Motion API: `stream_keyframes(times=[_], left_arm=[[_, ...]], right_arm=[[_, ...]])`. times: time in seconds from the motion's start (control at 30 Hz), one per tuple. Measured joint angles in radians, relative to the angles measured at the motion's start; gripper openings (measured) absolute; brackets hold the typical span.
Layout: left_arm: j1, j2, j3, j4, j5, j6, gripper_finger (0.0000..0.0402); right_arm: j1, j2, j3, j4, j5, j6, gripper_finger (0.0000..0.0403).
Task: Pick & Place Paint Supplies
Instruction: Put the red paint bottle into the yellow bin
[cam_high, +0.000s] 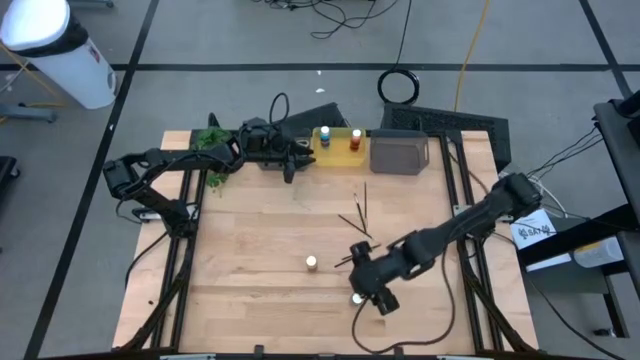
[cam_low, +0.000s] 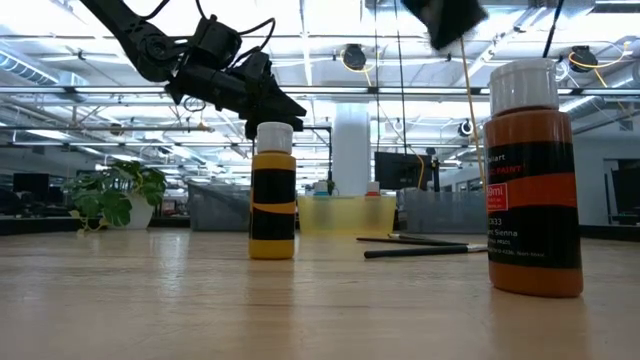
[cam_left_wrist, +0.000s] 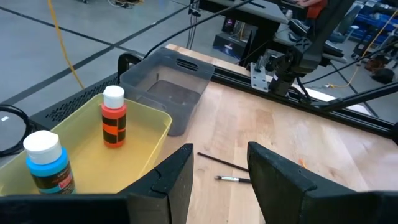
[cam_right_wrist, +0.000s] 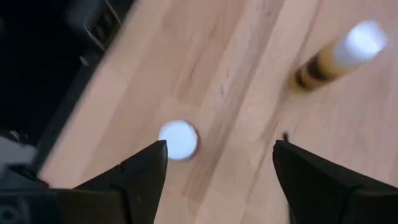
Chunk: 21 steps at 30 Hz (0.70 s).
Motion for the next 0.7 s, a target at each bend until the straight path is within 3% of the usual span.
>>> stream_keyframes(times=[0.43,0.7], left_arm=[[-0.004,0.000,0.000,0.000,0.000,0.001,0.0164],[-0.005,0.000,0.000,0.000,-0.001,0.002,0.0163]], right_arm=[[-0.017,0.138,0.000,0.071,-0.240,0.023,0.0257],[-0.036,0.147,0.001,0.076,-0.263,0.000,0.0213]])
